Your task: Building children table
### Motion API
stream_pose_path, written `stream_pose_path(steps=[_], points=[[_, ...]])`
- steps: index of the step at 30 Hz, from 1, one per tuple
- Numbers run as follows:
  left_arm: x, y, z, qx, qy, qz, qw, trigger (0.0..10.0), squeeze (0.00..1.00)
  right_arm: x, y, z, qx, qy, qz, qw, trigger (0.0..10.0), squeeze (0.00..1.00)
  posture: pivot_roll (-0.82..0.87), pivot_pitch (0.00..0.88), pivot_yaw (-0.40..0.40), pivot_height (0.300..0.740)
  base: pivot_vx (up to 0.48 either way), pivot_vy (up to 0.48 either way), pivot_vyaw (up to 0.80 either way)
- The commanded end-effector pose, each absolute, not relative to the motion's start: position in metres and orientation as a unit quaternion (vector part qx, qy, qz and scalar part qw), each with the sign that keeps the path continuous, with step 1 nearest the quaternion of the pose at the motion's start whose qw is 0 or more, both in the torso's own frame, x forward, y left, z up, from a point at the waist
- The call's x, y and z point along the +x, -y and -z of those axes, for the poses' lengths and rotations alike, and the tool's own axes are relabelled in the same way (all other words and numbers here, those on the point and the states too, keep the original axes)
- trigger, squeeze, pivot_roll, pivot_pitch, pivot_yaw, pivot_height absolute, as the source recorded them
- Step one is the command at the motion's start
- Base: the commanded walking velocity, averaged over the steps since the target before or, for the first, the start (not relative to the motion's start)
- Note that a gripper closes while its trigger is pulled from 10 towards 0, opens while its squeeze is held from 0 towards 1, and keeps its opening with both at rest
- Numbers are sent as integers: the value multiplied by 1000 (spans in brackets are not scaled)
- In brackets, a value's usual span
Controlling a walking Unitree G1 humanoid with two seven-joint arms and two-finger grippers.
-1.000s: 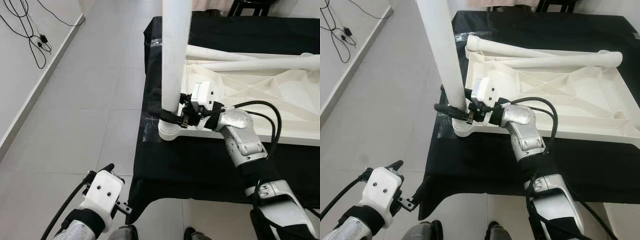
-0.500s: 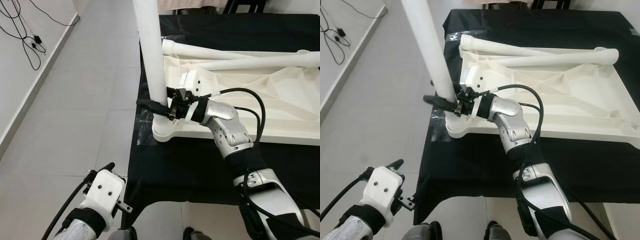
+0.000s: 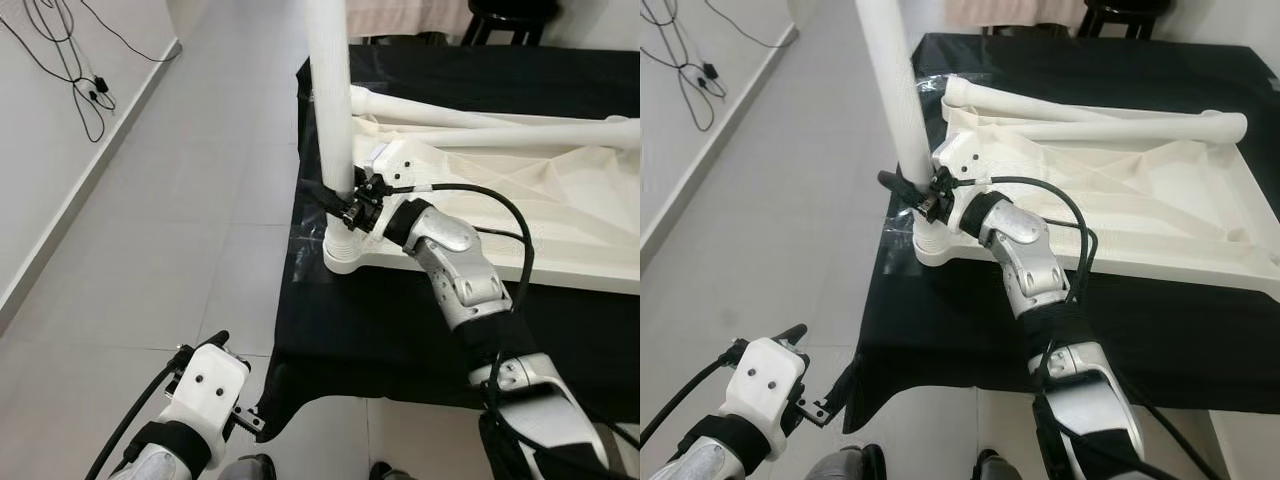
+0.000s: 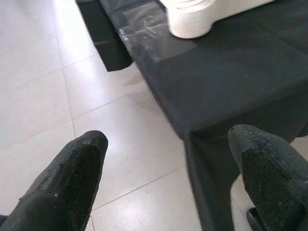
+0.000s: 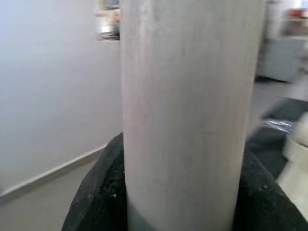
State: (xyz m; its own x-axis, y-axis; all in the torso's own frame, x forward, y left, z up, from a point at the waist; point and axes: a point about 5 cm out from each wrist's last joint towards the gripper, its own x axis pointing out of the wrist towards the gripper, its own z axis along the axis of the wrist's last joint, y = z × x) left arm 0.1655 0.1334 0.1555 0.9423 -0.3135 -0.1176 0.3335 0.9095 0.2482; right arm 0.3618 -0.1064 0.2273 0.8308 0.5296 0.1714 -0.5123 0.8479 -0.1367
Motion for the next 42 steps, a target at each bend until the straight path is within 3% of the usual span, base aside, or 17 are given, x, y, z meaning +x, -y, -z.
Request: stream_pose_path(steps=[1, 2, 4, 6, 10, 23, 30, 38, 42], points=[[164, -135, -150, 143, -53, 168, 974, 10000, 0, 361, 153, -172, -50, -42, -115, 991, 10000, 0, 92, 248, 0, 740, 0, 0, 0], [164, -135, -150, 143, -53, 168, 974, 10000, 0, 361, 153, -172, -50, -42, -115, 991, 10000, 0, 92, 248, 0, 740, 0, 0, 0], [164, -136, -150, 144, -53, 166, 974, 10000, 0, 332, 143, -163, -33, -50, -83, 995, 10000, 0, 80, 244, -2, 740, 0, 0, 0], [164, -136, -150, 144, -53, 166, 974, 10000, 0, 332, 143, -163, -33, -50, -83, 995, 10000, 0, 80, 244, -2, 740, 0, 0, 0], [171, -140, -153, 149, -43, 163, 974, 10000, 0, 302, 123, -160, 0, -18, -82, 996, 10000, 0, 78, 227, 14, 740, 0, 0, 0], [191, -159, -169, 167, -9, 128, 978, 10000, 0, 309, 113, -166, -10, -21, -102, 995, 10000, 0, 83, 195, 20, 740, 0, 0, 0], [204, -169, -185, 175, 21, 111, 978, 10000, 0, 330, 99, -193, -78, 11, -271, 959, 10000, 0, 78, 186, 24, 740, 0, 0, 0], [206, -170, -187, 176, 24, 112, 978, 10000, 0, 340, 100, -206, -91, 16, -341, 936, 10000, 0, 80, 188, 20, 740, 0, 0, 0], [203, -167, -184, 174, 17, 119, 977, 10000, 0, 344, 97, -204, -123, -8, -421, 899, 10000, 0, 86, 202, 17, 740, 0, 0, 0]])
